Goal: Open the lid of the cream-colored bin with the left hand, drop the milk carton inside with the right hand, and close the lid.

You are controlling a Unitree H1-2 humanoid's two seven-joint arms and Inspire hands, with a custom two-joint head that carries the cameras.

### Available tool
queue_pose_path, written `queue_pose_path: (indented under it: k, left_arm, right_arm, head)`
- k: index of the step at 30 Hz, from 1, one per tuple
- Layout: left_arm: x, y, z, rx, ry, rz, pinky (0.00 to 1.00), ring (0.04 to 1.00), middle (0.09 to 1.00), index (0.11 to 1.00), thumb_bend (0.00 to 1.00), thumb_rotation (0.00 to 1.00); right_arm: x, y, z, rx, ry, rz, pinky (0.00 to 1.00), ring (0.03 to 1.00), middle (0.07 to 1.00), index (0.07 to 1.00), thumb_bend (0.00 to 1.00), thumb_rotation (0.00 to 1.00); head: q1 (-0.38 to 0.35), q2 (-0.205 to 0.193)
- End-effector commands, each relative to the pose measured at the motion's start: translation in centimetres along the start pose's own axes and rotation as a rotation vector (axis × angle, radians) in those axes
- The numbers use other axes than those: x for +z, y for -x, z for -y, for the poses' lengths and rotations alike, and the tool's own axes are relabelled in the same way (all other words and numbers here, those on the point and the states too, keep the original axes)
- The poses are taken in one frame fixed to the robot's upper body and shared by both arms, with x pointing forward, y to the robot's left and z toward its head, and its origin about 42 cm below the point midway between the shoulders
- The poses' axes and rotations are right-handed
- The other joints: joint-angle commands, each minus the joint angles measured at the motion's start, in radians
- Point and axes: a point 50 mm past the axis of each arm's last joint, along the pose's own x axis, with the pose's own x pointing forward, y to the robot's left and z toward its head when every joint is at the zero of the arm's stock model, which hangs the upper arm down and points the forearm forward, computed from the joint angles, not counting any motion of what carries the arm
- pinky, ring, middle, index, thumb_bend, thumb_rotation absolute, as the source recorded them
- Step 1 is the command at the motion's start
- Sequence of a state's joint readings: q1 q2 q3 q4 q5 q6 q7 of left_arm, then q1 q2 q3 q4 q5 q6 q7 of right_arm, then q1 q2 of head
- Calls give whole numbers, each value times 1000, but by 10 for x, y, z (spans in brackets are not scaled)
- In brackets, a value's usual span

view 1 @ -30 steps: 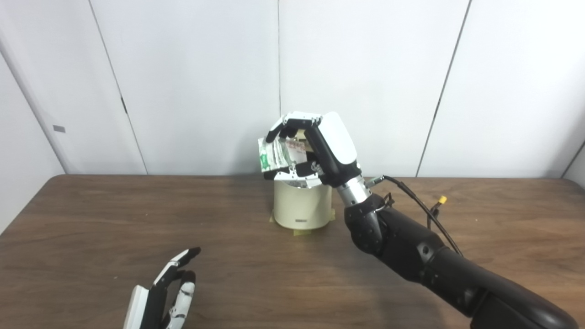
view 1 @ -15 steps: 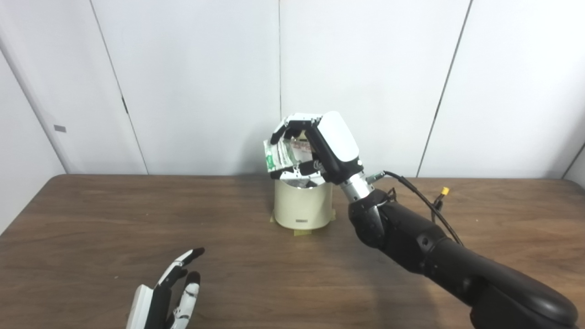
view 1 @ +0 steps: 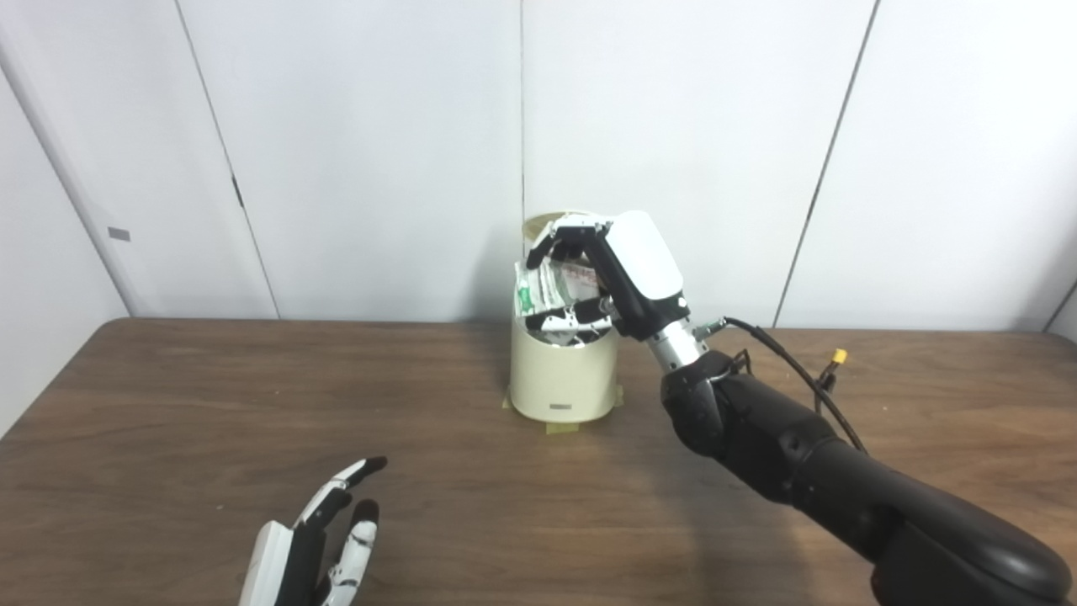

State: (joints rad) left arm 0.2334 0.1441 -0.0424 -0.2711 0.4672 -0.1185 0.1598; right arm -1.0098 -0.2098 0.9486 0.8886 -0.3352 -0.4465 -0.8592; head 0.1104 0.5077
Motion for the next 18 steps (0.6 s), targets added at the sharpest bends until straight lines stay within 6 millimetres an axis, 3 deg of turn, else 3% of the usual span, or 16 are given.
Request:
queue_pose_path:
  k: [1, 10, 12, 13, 14, 15, 16, 18]
  left_arm:
    - [5, 2, 8, 40, 33, 9, 820, 858, 848, 817, 343, 995]
    - [4, 1, 8, 38, 19, 6, 819, 856, 845, 815, 350, 1000]
    - [4, 0, 7, 36, 18, 5, 822, 858, 846, 815, 348, 999]
    - [4, 0, 7, 35, 17, 5, 823, 858, 847, 816, 354, 997]
    - [4, 0, 7, 35, 14, 6, 821, 858, 846, 816, 364, 996]
    - [4, 0, 7, 34, 12, 8, 819, 856, 846, 816, 367, 994]
    - [4, 0, 6, 33, 9, 8, 817, 855, 845, 816, 369, 992]
    - [2, -1, 6, 30, 4, 9, 816, 855, 846, 816, 390, 989]
  right_arm:
    - [11, -36, 19, -68, -12, 67, 405, 459, 517, 430, 500, 0]
    - [11, -36, 17, -83, 8, 84, 397, 486, 542, 435, 497, 0]
    - [10, -35, 18, -85, 15, 81, 491, 484, 537, 450, 511, 0]
    - [9, -34, 18, -88, 18, 80, 522, 551, 534, 458, 518, 0]
    - [8, -33, 19, -92, 19, 78, 558, 603, 609, 480, 518, 74]
    - [7, -32, 20, -97, 20, 77, 575, 624, 639, 564, 687, 44]
    - [6, -31, 20, -103, 20, 71, 581, 636, 656, 613, 778, 38]
    - [4, -30, 21, -112, 11, 56, 576, 650, 688, 672, 880, 76]
  head:
    - [2, 2]
    - [-4, -1]
    - [-5, -2]
    - [-6, -2]
    - [-6, -2]
    - [-9, -1]
    - [-11, -1]
    - [-14, -1]
